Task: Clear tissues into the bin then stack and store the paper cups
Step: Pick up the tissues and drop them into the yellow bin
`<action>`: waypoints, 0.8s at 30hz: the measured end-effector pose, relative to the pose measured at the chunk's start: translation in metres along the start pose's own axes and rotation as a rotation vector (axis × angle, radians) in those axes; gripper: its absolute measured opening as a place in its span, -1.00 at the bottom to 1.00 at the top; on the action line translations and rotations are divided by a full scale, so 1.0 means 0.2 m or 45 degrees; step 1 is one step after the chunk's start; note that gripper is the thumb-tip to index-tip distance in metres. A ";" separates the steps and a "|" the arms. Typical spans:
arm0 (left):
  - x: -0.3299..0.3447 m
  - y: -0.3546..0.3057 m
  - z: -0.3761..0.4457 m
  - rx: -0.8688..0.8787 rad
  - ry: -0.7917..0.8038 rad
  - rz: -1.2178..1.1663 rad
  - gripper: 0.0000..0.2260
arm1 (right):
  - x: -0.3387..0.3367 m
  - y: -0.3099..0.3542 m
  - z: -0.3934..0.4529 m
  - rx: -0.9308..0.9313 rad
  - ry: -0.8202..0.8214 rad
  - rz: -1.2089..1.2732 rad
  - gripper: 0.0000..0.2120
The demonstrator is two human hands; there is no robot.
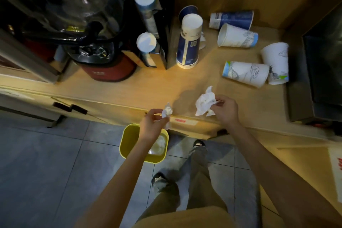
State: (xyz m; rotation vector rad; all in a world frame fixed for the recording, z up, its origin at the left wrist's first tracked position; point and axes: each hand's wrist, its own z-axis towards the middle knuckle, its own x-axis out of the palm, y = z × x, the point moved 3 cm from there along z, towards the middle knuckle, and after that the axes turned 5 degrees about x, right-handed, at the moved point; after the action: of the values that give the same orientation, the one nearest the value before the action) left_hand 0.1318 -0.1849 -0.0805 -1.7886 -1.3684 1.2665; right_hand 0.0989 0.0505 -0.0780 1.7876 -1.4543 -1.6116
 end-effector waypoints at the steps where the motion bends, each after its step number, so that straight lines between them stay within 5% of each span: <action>1: -0.03 0.02 -0.02 0.008 -0.004 0.013 -0.79 | 0.01 0.00 -0.02 -0.008 0.010 -0.019 -0.81; 9: -0.18 0.34 -0.12 -0.166 -0.079 0.125 -0.71 | 0.43 0.03 -0.35 -0.142 0.360 -0.093 -0.90; 22: -0.22 1.08 0.06 -0.375 -0.142 0.206 -0.66 | 1.16 -0.53 -0.34 0.067 0.603 -0.206 -0.79; 24: -0.17 1.27 0.15 -0.402 -0.137 0.292 -0.67 | 1.33 -0.67 -0.28 0.075 0.662 -0.267 -0.89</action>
State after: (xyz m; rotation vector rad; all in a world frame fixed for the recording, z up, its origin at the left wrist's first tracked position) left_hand 0.2092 -0.3036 -0.2964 -2.1712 -1.5262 1.3378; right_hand 0.1662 -0.1334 -0.3092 2.2360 -1.1095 -1.0672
